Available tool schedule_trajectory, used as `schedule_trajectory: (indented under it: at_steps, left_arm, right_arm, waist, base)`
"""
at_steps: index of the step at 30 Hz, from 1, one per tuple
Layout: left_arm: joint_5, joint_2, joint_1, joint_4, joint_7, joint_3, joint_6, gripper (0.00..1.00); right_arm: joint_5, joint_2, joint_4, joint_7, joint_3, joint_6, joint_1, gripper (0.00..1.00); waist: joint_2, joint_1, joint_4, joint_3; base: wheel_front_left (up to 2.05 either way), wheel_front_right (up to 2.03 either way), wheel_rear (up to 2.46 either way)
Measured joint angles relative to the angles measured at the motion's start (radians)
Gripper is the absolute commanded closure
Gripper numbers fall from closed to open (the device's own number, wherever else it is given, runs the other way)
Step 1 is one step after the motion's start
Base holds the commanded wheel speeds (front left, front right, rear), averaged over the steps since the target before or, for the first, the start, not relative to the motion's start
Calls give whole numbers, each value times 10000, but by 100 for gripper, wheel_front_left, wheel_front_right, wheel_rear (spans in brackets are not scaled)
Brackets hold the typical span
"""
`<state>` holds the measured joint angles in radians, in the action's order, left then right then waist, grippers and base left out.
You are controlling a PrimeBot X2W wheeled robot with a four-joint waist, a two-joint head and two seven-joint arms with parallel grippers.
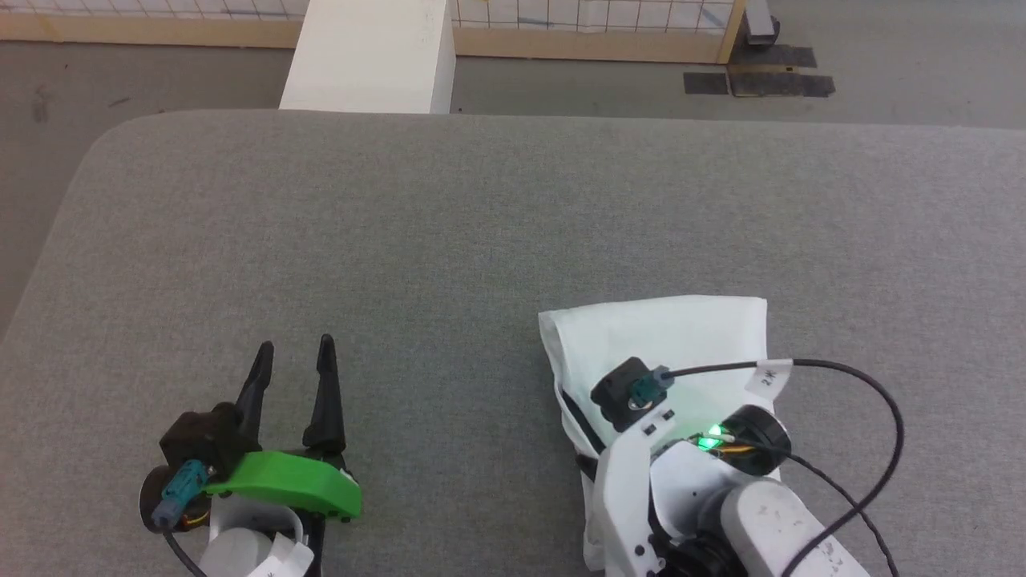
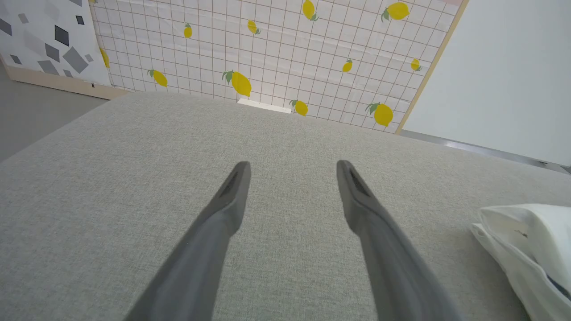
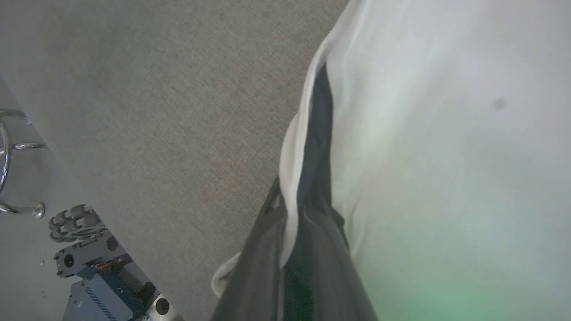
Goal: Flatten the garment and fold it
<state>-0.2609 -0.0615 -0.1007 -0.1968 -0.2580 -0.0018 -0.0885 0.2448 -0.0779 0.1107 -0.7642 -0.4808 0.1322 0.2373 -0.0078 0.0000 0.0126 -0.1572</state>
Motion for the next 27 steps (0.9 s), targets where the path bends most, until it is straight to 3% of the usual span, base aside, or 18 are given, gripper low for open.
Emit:
schedule_trajectory:
  at_steps: [2,3,5,10,14,21,27]
  left_arm:
    - [0,2,-17,-10,0,2,0,0]
    - [0,2,-21,-17,0,4,0,0]
    - [0,8,-23,-35,0,6,0,0]
    - [19,13,-23,-48,0,21,0,0]
    - [61,25,-20,-8,0,82,-2,0]
    - [75,40,-9,169,0,180,-35,0]
    - [188,46,22,226,0,245,-44,0]
  right_arm:
    - [88,56,430,48,-61,0,194,100]
    - [123,67,581,52,-75,0,255,81]
    - [226,86,807,94,-102,0,352,0]
    - [736,174,449,767,-73,0,354,0]
    - [1124,232,-830,2211,403,0,336,0]
    - [1406,272,-2619,4594,2537,-2,-382,0]
    - [1916,268,-2863,5427,4217,-2,-1463,0]
  waist:
    - [0,0,31,-53]
    - [0,0,38,-66]
    - [0,0,33,-65]
    - [0,0,-69,31]
    - [0,0,-221,136]
    - [0,0,-575,345]
    - [0,0,-913,529]
  base:
    - [0,0,0]
    - [0,0,0]
    - [0,0,0]
    - [0,0,0]
    - [0,0,0]
    - [0,0,0]
    - [0,0,0]
